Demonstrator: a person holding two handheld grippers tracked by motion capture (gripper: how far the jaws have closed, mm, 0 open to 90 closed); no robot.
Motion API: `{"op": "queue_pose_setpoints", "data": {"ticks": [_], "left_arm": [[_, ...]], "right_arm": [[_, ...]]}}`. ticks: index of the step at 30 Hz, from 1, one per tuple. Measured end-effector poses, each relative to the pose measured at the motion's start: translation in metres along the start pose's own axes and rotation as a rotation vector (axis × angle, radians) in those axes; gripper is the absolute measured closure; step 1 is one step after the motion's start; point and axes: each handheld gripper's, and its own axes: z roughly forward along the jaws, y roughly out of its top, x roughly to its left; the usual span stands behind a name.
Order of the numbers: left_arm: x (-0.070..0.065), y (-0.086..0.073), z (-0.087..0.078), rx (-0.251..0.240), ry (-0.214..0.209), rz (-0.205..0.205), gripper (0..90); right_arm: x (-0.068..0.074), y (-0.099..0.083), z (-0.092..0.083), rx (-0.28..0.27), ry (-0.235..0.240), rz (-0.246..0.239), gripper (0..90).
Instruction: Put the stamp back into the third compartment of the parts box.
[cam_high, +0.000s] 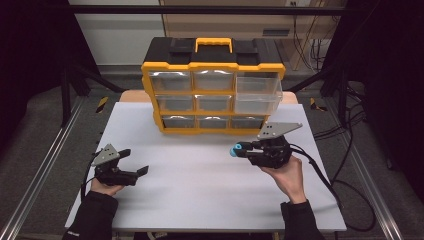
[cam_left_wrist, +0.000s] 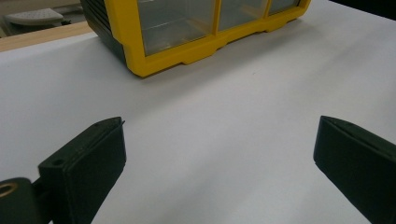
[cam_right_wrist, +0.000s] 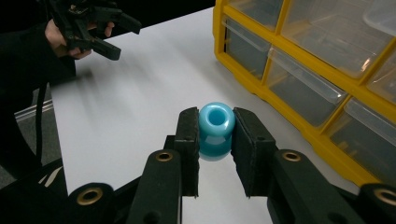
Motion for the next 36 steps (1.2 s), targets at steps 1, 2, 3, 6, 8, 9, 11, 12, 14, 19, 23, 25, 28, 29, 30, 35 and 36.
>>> {"op": "queue_pose_setpoints", "data": {"ticks": [1, 2, 3, 6, 8, 9, 11, 12, 14, 19, 23, 25, 28, 29, 30, 35, 36], "left_arm": [[0.0, 0.0, 0.0, 0.001, 0.0, 0.001, 2.1], [0.0, 0.0, 0.0, 0.001, 0.0, 0.001, 2.1], [0.0, 0.0, 0.0, 0.001, 0.0, 0.001, 2.1], [0.0, 0.0, 0.0, 0.0, 0.0, -0.001, 2.1], [0.0, 0.0, 0.0, 0.0, 0.0, -0.001, 2.1], [0.0, 0.0, 0.0, 0.001, 0.0, 0.0, 2.1], [0.0, 0.0, 0.0, 0.002, 0.0, -0.001, 2.1], [0.0, 0.0, 0.0, 0.002, -0.001, -0.001, 2.1], [0.0, 0.0, 0.0, 0.002, -0.002, -0.001, 2.1], [0.0, 0.0, 0.0, 0.002, -0.001, -0.001, 2.1], [0.0, 0.0, 0.0, 0.003, -0.002, -0.001, 2.1], [0.0, 0.0, 0.0, 0.003, -0.002, -0.001, 2.1], [0.0, 0.0, 0.0, 0.002, 0.0, -0.001, 2.1], [0.0, 0.0, 0.0, 0.003, 0.0, -0.001, 2.1], [0.0, 0.0, 0.0, 0.003, 0.0, -0.001, 2.1], [0.0, 0.0, 0.0, 0.002, -0.001, -0.001, 2.1], [0.0, 0.0, 0.0, 0.002, -0.001, -0.001, 2.1]], "right_arm": [[0.0, 0.001, -0.001, -0.001, -0.002, 0.0, 72.8], [0.0, 0.001, -0.002, -0.002, -0.002, 0.001, 72.8], [0.0, 0.001, -0.002, -0.002, -0.002, 0.001, 72.8], [-0.001, 0.005, -0.005, -0.008, -0.004, 0.001, 72.8], [-0.002, 0.007, -0.006, -0.005, -0.006, -0.002, 72.8], [-0.002, 0.008, -0.006, -0.003, -0.007, -0.003, 72.8], [-0.002, 0.011, -0.008, 0.001, -0.008, -0.005, 72.8], [-0.002, 0.012, -0.008, 0.003, -0.01, -0.006, 72.8], [-0.003, 0.015, -0.01, 0.005, -0.012, -0.008, 72.8], [-0.003, 0.022, -0.016, 0.009, -0.018, -0.011, 72.8], [-0.004, 0.028, -0.02, 0.018, -0.028, -0.018, 72.8], [-0.004, 0.031, -0.023, 0.021, -0.031, -0.019, 72.8], [-0.005, 0.036, -0.026, 0.031, -0.037, -0.023, 72.8], [-0.005, 0.038, -0.027, 0.036, -0.041, -0.024, 72.8], [-0.005, 0.038, -0.027, 0.036, -0.041, -0.024, 72.8], [-0.004, 0.048, -0.033, 0.051, -0.05, -0.037, 72.8], [-0.005, 0.049, -0.033, 0.056, -0.051, -0.038, 72.8]]}}
